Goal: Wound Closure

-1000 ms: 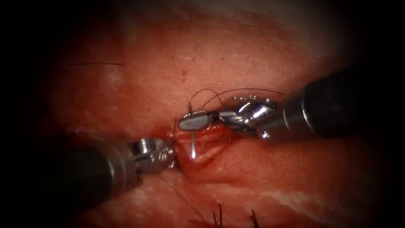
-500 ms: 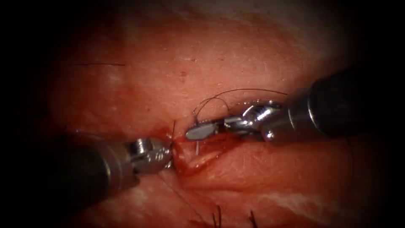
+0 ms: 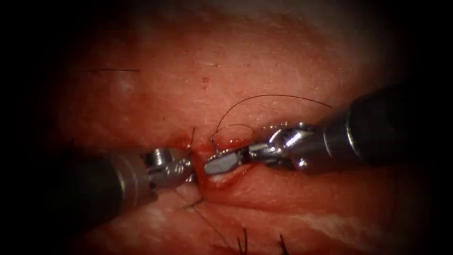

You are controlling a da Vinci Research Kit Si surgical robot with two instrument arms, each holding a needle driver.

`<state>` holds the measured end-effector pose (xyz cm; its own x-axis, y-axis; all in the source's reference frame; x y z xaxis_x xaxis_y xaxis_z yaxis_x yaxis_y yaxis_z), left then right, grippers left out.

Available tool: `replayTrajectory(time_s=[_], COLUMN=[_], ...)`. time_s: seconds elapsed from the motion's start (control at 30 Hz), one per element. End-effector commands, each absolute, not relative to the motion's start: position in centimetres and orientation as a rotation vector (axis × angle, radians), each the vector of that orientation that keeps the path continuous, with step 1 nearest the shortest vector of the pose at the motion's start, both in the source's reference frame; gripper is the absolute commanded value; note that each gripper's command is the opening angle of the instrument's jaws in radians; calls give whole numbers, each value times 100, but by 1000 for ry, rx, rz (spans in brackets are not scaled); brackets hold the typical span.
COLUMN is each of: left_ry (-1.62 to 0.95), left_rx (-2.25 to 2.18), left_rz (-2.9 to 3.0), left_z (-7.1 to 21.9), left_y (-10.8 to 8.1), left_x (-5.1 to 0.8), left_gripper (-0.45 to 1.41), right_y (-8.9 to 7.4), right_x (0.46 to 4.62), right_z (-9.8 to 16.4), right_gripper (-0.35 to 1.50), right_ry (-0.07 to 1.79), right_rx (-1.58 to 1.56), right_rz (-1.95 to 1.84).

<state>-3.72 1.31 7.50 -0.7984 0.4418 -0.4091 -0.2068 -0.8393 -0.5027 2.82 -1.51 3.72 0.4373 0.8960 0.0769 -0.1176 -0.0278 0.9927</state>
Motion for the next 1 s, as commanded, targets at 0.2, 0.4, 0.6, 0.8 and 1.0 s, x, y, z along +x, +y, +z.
replayTrajectory(time_s=[0.2, 0.4, 0.6, 0.8, 1.0], left_ry=[-633, -637, -652, -656, -641], left_rx=[-750, -751, -756, -763, -823], left_rz=[2610, 2609, 2607, 2611, 2596], left_z=[757, 753, 736, 723, 709], left_y=[126, 125, 125, 111, 93], left_x=[-379, -377, -371, -364, -351], left_gripper=[-45, -45, -45, -45, -45], right_y=[-150, -136, -110, -94, -91], right_x=[285, 272, 240, 220, 218], right_z=[380, 392, 392, 380, 365], right_gripper=[-35, 130, 132, 132, 132], right_ry=[862, 942, 993, 1008, 1038], right_rx=[1247, 1172, 1107, 1068, 1042], right_rz=[906, 894, 868, 851, 804])
